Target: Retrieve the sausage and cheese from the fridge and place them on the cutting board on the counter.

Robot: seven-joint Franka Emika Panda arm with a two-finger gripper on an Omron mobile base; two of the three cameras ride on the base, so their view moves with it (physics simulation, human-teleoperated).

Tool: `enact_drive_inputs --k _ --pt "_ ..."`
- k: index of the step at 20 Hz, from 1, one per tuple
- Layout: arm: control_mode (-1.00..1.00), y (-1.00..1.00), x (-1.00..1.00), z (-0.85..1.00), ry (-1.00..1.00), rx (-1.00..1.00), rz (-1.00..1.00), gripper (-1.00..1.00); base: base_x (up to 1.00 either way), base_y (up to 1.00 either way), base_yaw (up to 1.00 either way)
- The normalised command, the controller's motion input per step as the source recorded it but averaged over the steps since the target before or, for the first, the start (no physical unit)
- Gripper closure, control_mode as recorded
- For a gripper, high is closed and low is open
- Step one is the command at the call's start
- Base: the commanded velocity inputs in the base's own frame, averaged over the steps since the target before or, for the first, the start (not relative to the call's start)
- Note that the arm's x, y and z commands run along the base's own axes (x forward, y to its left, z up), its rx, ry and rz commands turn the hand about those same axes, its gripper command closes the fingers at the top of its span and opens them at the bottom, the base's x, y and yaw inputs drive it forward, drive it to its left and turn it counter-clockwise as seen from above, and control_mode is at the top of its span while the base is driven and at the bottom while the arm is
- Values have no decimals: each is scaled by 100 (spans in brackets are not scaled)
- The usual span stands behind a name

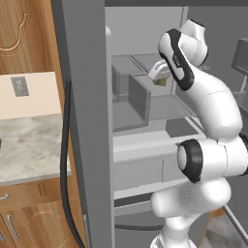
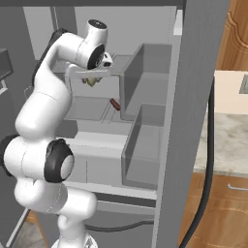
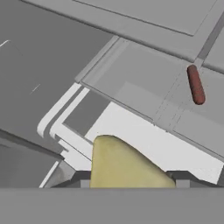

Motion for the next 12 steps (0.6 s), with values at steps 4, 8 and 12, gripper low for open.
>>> enact_drive_inputs --k 4,8,12 --pt "-100 0 -99 0 0 0 0 100 0 0 0" --pt "-100 0 -99 -1 3 0 0 100 0 0 0" --pt "-100 0 -83 -4 4 0 -1 100 0 0 0"
